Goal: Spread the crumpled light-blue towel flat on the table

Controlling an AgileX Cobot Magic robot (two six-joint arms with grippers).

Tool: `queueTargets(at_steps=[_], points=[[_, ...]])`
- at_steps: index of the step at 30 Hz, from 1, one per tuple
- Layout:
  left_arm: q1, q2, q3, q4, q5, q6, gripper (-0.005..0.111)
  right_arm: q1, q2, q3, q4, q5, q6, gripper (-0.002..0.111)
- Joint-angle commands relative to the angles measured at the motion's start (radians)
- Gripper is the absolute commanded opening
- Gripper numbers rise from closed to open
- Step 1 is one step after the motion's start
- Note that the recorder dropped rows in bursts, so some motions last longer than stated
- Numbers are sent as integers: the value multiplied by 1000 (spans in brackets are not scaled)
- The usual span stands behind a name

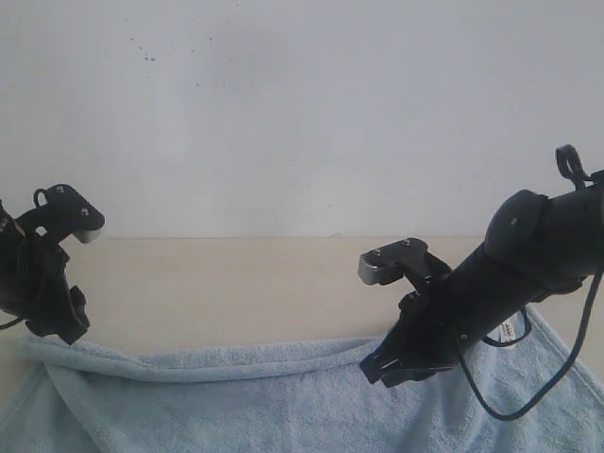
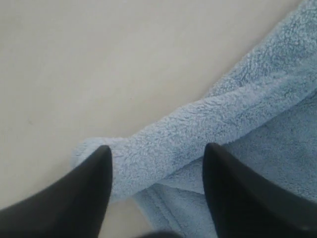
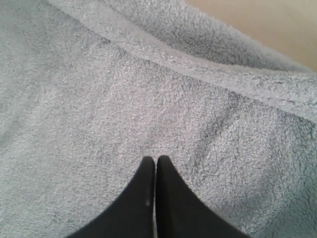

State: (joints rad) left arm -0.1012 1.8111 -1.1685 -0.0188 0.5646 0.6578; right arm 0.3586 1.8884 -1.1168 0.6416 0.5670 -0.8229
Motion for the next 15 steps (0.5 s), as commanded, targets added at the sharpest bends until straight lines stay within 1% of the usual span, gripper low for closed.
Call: queueTargets(at_steps=[1,4,9,15], points=[[-20,40,-3,2,19,19,53,2,-3,1,59,5,-52,0],[-35,65,-3,19,15,43,53,2,-3,1,70,5,-67,0],[-39,107,-3,42,3,51,53,2,-3,1,77,5,-70,0],[-39,145,-3,44,-52,51,48,2,-3,1,80,5,-79,0]])
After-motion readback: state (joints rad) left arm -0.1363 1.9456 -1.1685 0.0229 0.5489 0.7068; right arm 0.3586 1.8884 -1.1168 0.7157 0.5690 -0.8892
